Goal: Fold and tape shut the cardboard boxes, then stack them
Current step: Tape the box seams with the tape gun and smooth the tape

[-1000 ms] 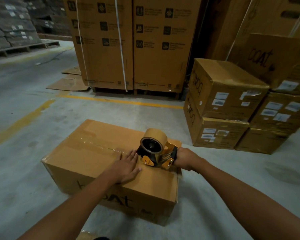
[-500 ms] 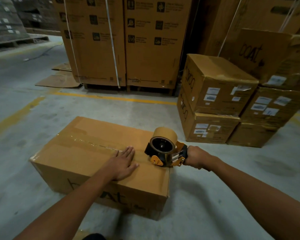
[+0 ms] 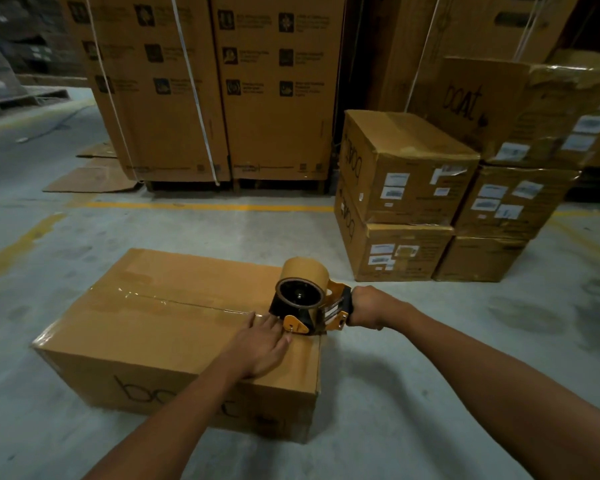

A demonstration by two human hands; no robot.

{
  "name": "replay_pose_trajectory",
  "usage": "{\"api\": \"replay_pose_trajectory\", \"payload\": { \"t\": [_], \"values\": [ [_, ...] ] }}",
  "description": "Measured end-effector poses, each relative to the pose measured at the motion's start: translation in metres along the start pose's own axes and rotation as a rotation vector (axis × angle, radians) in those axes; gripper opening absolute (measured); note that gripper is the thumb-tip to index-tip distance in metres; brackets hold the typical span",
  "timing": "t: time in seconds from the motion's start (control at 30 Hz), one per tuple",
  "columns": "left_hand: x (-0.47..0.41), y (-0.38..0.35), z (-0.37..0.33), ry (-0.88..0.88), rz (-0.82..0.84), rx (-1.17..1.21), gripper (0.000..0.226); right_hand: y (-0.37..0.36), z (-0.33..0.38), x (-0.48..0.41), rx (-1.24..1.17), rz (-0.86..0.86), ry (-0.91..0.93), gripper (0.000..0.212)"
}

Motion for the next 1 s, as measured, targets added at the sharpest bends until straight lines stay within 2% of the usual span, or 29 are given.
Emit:
{"api": "replay_pose_trajectory", "payload": {
  "t": [0.23, 0.37, 0.43, 0.57, 0.7, 0.83, 1.0],
  "values": [
    [0.0, 0.0, -0.004, 0.042, 0.036, -0.002, 0.066, -0.005, -0.06, 0.02, -0.104, -0.023, -0.06, 0.015],
    [-0.001, 0.002, -0.011, 0.054, 0.04, -0.023, 0.071, -0.015, -0.065, 0.023, -0.087, -0.049, -0.028, 0.014],
    [-0.002, 0.003, -0.018, 0.018, 0.05, -0.037, 0.075, -0.017, -0.065, 0.022, -0.102, -0.059, -0.022, 0.016],
    [-0.007, 0.001, -0.054, -0.114, 0.064, -0.066, 0.065, -0.019, -0.068, 0.025, -0.128, -0.069, -0.019, 0.02],
    [-0.008, 0.002, -0.059, -0.111, 0.045, -0.025, 0.067, -0.02, -0.083, 0.03, -0.245, -0.073, -0.067, 0.014],
    [-0.009, 0.0, -0.057, -0.108, 0.043, 0.001, 0.08, -0.037, -0.099, 0.039, -0.298, -0.051, -0.096, 0.01],
    [-0.013, -0.003, -0.063, -0.052, 0.036, -0.01, 0.064, -0.057, -0.11, 0.036, -0.402, -0.053, -0.114, 0.011]
  ]
}}
Point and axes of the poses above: each hand's wrist, its own x-axis away from the middle knuckle, its own y-axis out of the back of the hand, z = x × y, the point moved 7 cm from there along -x, towards the middle knuckle, and after that the axes turned 1 degree about x, right-handed, at the moved point
